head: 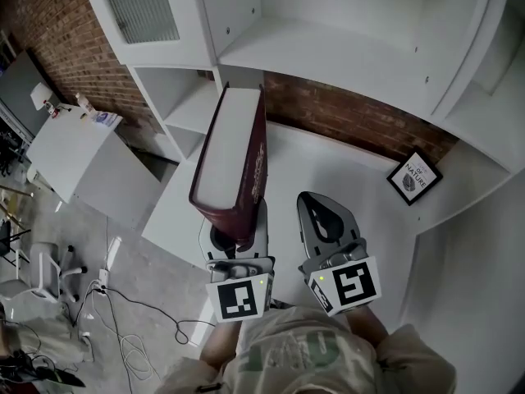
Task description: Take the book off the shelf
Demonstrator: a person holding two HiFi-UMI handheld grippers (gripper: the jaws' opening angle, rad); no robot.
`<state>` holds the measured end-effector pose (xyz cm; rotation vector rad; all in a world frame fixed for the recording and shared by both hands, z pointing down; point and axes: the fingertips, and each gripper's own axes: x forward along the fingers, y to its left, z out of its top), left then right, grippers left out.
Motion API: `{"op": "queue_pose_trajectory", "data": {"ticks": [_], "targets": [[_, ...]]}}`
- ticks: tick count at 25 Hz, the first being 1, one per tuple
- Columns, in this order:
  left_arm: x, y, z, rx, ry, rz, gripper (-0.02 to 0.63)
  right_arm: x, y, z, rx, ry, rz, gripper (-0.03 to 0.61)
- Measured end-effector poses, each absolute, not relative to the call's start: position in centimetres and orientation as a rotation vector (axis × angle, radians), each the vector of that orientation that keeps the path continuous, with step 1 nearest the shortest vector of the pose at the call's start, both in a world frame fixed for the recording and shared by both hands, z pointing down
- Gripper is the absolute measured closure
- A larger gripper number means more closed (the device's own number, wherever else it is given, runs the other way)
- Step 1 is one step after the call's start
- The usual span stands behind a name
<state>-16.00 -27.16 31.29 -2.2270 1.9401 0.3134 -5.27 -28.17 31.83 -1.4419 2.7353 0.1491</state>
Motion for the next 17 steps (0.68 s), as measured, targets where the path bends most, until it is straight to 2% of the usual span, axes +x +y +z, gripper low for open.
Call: {"op": "queue_pose_trajectory", "data": {"ticks": [17], "targets": [[-15.15, -26.35, 30.58, -2.240, 1.921, 0.327, 0.360, -4.34, -27.95, 32.14, -1.478, 2.721, 0.147, 0.565]]}}
